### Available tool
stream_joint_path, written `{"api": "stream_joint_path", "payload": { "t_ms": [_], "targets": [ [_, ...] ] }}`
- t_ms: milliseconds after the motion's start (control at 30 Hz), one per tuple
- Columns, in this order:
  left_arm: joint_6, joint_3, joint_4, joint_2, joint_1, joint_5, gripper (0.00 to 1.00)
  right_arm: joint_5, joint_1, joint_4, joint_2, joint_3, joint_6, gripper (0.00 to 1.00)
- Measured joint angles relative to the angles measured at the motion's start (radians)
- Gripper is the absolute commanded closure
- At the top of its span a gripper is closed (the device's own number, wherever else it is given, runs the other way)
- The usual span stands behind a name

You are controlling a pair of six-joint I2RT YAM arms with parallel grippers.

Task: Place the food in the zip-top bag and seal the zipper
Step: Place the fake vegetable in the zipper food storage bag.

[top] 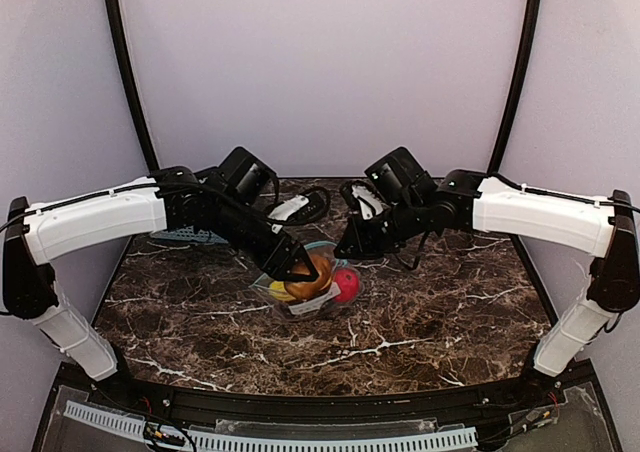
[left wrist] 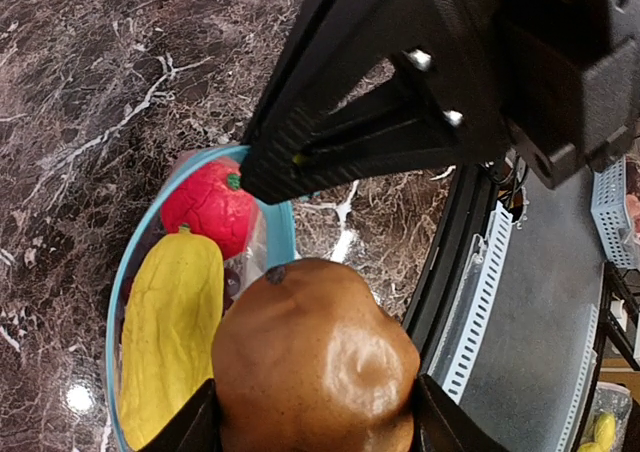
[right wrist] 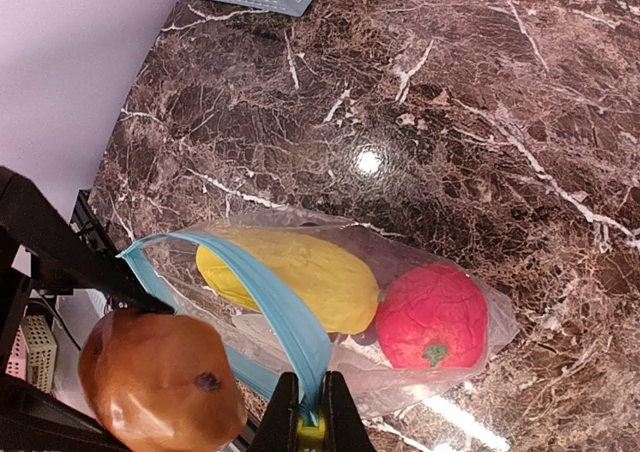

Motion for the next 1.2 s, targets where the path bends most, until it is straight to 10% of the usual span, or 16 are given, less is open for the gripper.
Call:
{"api": "stream_joint_path", "payload": {
  "t_ms": [1200],
  "targets": [
    [0.251,0.165,-0.080,0.244,0.040,0.065,0.53,-0.085,0.006,0.042,-0.028,-0.081,-0.033,0.97]
  ]
}}
